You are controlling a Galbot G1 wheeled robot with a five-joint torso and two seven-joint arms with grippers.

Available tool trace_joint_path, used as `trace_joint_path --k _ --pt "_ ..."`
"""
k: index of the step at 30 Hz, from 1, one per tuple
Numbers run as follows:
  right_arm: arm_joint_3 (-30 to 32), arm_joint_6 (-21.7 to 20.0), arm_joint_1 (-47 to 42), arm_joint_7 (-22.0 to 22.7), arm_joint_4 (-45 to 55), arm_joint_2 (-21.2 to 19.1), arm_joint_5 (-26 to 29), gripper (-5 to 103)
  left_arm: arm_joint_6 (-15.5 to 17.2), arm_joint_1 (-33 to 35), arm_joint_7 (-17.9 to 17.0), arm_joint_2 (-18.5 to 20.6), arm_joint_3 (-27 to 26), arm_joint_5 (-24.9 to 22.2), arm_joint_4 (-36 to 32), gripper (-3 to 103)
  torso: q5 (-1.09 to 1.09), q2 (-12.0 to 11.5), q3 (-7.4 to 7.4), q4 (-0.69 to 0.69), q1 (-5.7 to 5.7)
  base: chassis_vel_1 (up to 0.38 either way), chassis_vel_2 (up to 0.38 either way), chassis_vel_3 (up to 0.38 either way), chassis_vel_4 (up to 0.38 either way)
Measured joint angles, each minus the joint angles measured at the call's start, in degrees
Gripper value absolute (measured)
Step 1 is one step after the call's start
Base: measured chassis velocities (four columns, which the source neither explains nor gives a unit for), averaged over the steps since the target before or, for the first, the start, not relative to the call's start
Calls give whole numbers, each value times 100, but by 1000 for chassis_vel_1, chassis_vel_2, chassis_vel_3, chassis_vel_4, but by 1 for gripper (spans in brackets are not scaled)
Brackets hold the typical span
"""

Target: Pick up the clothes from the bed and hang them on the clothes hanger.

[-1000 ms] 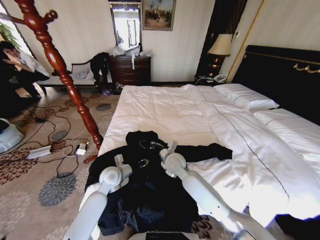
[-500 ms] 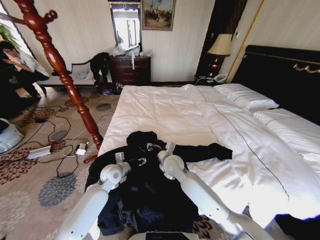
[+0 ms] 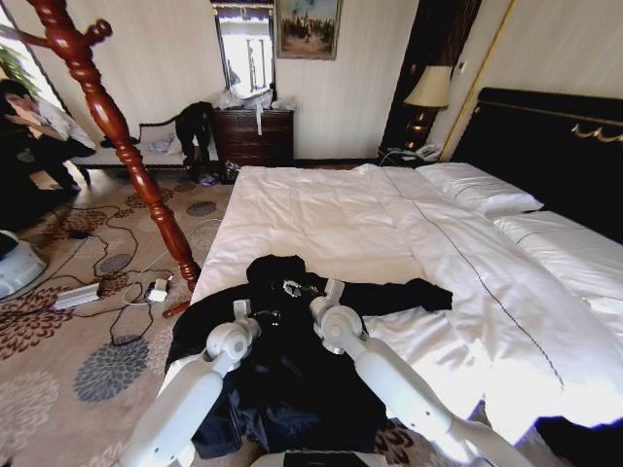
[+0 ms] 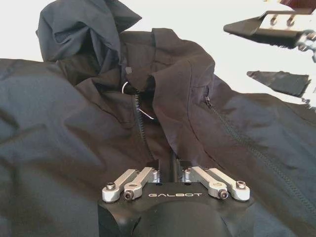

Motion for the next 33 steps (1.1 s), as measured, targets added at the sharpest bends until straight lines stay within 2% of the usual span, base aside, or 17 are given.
trace_joint_path --k 2,3,4,5,7,10,13,15,18,19,22,24,28,31,33 --pt "27 0 -9 -5 12 -41 -31 82 9 -1 -42 -17 23 17 10 30 0 0 0 0 0 0 0 0 0" --pt "66 0 -20 -9 36 -87 -39 92 17 6 -120 -12 42 32 -20 35 0 0 0 -1 0 0 0 0 0" --pt "85 0 -27 -10 48 -107 -41 92 18 16 -164 1 52 36 -64 41 0 0 0 -1 0 0 0 0 0" --pt "85 0 -27 -10 48 -107 -41 92 18 16 -164 1 52 36 -64 41 0 0 0 -1 0 0 0 0 0" --pt "148 0 -67 -20 99 -202 -46 99 21 103 -301 127 60 7 -296 51 -1 0 0 -2 0 0 0 0 0" --pt "173 2 -101 -22 127 -233 -51 100 16 164 -355 210 71 -14 -396 56 0 0 0 -2 0 0 0 0 0" --pt "200 3 -177 -22 171 -243 -80 100 -16 244 -411 275 138 12 -425 73 -1 0 0 0 0 0 0 0 0" --pt "203 3 -186 -21 177 -244 -83 100 -28 245 -422 269 153 20 -412 73 0 0 0 -1 0 0 0 0 0" --pt "238 4 -246 -18 216 -286 -110 100 -69 192 -478 173 281 30 -325 85 -1 0 0 0 0 0 0 0 0" --pt "238 4 -246 -18 216 -286 -110 100 -69 192 -478 173 281 30 -325 85 -1 0 0 0 0 0 0 0 0" --pt "306 4 -314 -12 256 -364 -122 100 -70 118 -530 96 384 11 -266 69 0 0 0 -1 0 0 0 0 0" --pt "329 4 -343 -10 270 -399 -124 100 -65 97 -553 79 403 -13 -252 69 0 0 0 -1 0 0 0 0 0" --pt "429 5 -462 -9 320 -511 -144 100 -30 4 -615 93 439 -132 -231 47 0 0 0 -1 0 0 0 0 0" --pt "465 5 -497 -10 323 -531 -162 100 -14 -75 -656 159 449 -223 -245 42 -2 0 1 -2 0 0 0 0 0" --pt "488 5 -521 -17 324 -530 -199 100 5 -209 -675 294 474 -260 -263 31 -1 0 1 -2 0 0 0 0 0"
